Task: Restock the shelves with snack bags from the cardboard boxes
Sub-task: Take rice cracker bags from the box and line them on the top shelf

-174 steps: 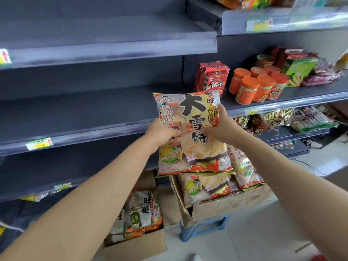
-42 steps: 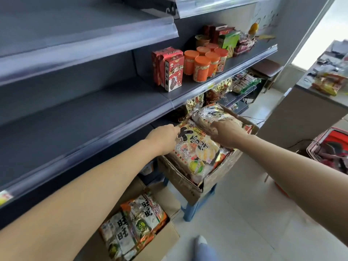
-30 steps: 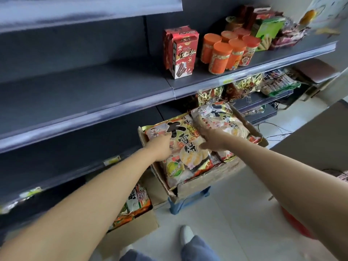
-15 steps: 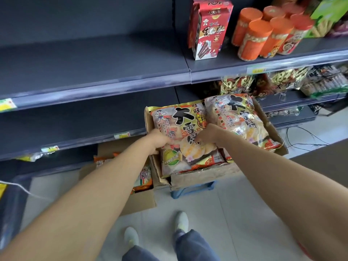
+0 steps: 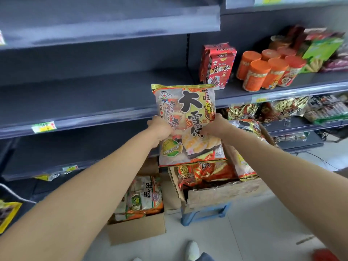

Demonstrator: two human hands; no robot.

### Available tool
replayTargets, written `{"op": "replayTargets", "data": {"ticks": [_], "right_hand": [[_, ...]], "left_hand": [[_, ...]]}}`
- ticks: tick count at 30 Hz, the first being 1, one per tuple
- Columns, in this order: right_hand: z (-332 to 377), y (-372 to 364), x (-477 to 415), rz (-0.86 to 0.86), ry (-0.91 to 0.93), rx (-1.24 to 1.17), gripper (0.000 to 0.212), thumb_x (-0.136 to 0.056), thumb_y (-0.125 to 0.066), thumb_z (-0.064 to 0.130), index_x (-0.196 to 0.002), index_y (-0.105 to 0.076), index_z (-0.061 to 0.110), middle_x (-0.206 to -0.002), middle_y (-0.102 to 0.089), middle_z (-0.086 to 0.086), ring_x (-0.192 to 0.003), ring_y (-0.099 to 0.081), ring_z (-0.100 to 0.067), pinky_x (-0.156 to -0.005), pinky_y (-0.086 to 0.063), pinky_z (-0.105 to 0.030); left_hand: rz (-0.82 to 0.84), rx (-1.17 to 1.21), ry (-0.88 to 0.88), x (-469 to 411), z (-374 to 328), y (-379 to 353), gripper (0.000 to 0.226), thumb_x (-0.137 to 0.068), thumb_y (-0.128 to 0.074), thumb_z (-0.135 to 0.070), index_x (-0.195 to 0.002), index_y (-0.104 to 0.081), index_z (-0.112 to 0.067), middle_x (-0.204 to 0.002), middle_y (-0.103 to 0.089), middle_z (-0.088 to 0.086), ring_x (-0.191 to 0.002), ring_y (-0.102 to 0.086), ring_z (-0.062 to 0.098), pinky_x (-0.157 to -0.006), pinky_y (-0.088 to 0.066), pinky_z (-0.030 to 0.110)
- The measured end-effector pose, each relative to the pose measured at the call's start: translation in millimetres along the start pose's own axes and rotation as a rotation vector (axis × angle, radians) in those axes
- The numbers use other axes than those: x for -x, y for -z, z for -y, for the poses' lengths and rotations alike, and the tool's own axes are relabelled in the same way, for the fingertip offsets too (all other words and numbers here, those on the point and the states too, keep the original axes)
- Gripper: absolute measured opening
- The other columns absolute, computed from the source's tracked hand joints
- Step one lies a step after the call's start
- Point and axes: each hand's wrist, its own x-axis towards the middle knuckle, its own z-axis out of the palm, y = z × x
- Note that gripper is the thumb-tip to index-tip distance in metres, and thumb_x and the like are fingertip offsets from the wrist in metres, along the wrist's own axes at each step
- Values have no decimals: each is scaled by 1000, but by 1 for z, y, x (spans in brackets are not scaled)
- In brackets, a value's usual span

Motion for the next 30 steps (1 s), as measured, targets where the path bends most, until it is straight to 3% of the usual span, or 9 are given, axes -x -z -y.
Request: {"op": "replayTargets", "data": {"ticks": [5,8,10,14,16,20,26,30], "right_hand": [[81,-6,39,-100,134,-19,80,-82,-66,18,-146,-18,12,-142,-34,-12,-110,-49,-30,-80,-43,-33],[133,-21,66,-170,235,-48,82,-81,-67,20,-146,-18,15,-141,-34,-13,-116,-48,-33,-90,-48,-39],[171,-35,85,-210,313,-67,81,-82,-67,22,-146,-18,15,-141,-32,-14,-116,-47,-32,-88,-44,-36],[244,-66,117,-271,483,-114,76,-84,-66,22,-145,-20,18,-138,-31,-12,-95,-41,-21,-76,-35,-29],[279,-83,127,-292,562,-138,75,-85,-65,22,-144,-20,18,-137,-31,-11,-94,-40,-21,-77,-34,-28],[342,-112,136,-304,669,-154,79,-83,-65,23,-146,-16,21,-136,-31,-10,-116,-47,-32,-84,-41,-35],[410,-143,127,-278,750,-128,81,-82,-65,21,-146,-16,24,-136,-32,-10,-116,-50,-36,-97,-47,-48],[447,-162,112,-240,834,-129,81,-82,-63,18,-146,-15,24,-136,-33,-10,-114,-50,-36,-97,-46,-51]], "left_hand": [[-208,-25,-194,36,-35,80,82,-75,-80,-20,-140,-31,-6,-137,-35,12,-118,-50,29,-97,-49,41],[-300,-12,-282,55,-44,136,83,-76,-79,-15,-141,-28,-10,-138,-32,12,-120,-48,31,-96,-49,42],[-361,7,-318,66,-48,178,83,-77,-78,-10,-143,-26,-12,-141,-29,12,-124,-45,31,-97,-47,41],[-502,67,-443,86,-48,263,71,-81,-69,-1,-140,-29,-11,-138,-31,10,-123,-46,28,-86,-45,31],[-581,65,-480,92,-46,303,69,-83,-66,-2,-140,-28,-12,-138,-31,11,-122,-47,29,-89,-47,32],[-701,88,-521,93,-45,368,69,-83,-64,-1,-141,-28,-13,-138,-30,11,-122,-45,29,-99,-48,42],[-766,123,-534,77,-41,435,71,-79,-69,-3,-138,-32,-13,-133,-36,11,-115,-51,28,-93,-51,41],[-833,167,-555,65,-36,470,70,-79,-70,-1,-138,-33,-14,-134,-41,8,-115,-52,24,-86,-48,31]]}}
